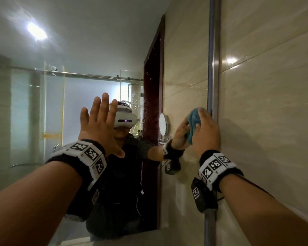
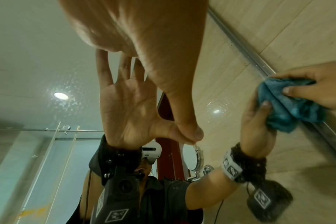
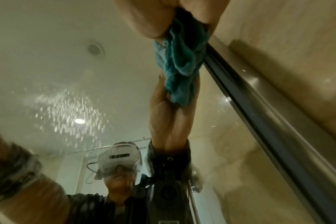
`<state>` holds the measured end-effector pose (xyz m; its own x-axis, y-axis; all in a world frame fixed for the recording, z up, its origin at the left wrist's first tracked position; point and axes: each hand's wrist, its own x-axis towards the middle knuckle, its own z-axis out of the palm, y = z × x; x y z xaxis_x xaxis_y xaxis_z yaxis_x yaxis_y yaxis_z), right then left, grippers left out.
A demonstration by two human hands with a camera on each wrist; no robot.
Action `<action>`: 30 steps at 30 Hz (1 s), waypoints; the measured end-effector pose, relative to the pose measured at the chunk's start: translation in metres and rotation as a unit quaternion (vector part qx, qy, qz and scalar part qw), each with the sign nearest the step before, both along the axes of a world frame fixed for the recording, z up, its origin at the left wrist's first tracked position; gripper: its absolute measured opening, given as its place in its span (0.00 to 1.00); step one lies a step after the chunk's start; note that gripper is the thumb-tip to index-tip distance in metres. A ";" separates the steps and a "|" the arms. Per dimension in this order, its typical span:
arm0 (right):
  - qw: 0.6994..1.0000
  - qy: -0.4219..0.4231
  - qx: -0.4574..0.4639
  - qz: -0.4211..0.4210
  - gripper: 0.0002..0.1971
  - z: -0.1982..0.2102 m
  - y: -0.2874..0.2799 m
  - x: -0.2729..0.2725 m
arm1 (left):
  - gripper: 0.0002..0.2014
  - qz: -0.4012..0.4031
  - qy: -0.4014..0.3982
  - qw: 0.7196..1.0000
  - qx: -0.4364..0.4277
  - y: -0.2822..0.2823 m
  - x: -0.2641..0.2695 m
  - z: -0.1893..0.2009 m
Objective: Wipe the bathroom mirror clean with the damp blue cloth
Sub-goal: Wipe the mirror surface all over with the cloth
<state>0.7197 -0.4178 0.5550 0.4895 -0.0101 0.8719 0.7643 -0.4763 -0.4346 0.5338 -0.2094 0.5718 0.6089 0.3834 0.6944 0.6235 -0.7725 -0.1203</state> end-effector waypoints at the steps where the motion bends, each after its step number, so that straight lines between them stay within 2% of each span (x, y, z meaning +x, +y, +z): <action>1: 1.000 0.009 0.023 0.005 0.25 -0.014 0.002 -0.002 | 0.78 0.002 0.001 1.000 0.002 0.000 -0.001 0.000; 5: 0.998 0.052 0.042 -0.002 0.25 -0.050 0.008 -0.014 | 0.78 0.006 -0.001 1.000 0.001 -0.001 0.000 0.000; 8: 0.997 0.046 0.057 0.005 0.24 -0.028 0.019 -0.025 | 0.78 0.007 -0.005 1.000 0.008 0.000 0.000 0.000; 10: 0.996 -0.015 0.054 0.073 0.22 -0.001 0.038 -0.038 | 0.78 0.006 -0.006 1.000 0.007 0.000 0.000 -0.001; 12: 0.989 -0.083 -0.019 0.118 0.24 0.016 0.064 -0.057 | 0.78 0.005 -0.006 1.000 0.006 0.000 0.000 -0.001; 15: 0.961 -0.198 -0.168 0.096 0.31 0.006 0.099 -0.082 | 0.76 0.008 0.007 1.000 0.003 -0.002 -0.002 -0.002; 17: 0.935 -0.212 -0.260 0.116 0.33 -0.008 0.105 -0.086 | 0.74 0.009 0.016 1.000 0.000 -0.003 -0.004 -0.002; 19: 0.913 -0.252 -0.300 0.111 0.32 -0.001 0.095 -0.082 | 0.74 0.006 0.023 1.000 -0.001 -0.004 -0.005 -0.001; 21: 0.912 -0.275 -0.287 0.095 0.31 0.026 0.085 -0.079 | 0.74 0.003 0.029 1.000 -0.007 -0.003 -0.006 0.000; 23: 0.950 -0.220 -0.205 0.085 0.28 0.062 0.078 -0.076 | 0.75 -0.001 0.032 0.999 -0.014 -0.001 -0.004 0.001; 25: 0.969 -0.196 -0.127 0.079 0.27 0.081 0.083 -0.077 | 0.75 0.000 0.032 0.999 -0.020 -0.001 -0.004 0.001; 27: 0.963 -0.219 -0.147 0.057 0.28 0.066 0.095 -0.083 | 0.75 0.003 0.033 0.999 -0.018 -0.001 -0.004 0.002; 30: 0.919 -0.283 -0.256 0.097 0.34 0.012 0.101 -0.084 | 0.74 0.000 0.026 1.000 -0.012 -0.002 -0.006 0.002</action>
<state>0.6361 -0.3163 0.5671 -0.0939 0.5129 0.8533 0.8909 -0.3392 0.3019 0.5280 -0.2118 0.5743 0.6437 0.4003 0.6523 0.6173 -0.7753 -0.1334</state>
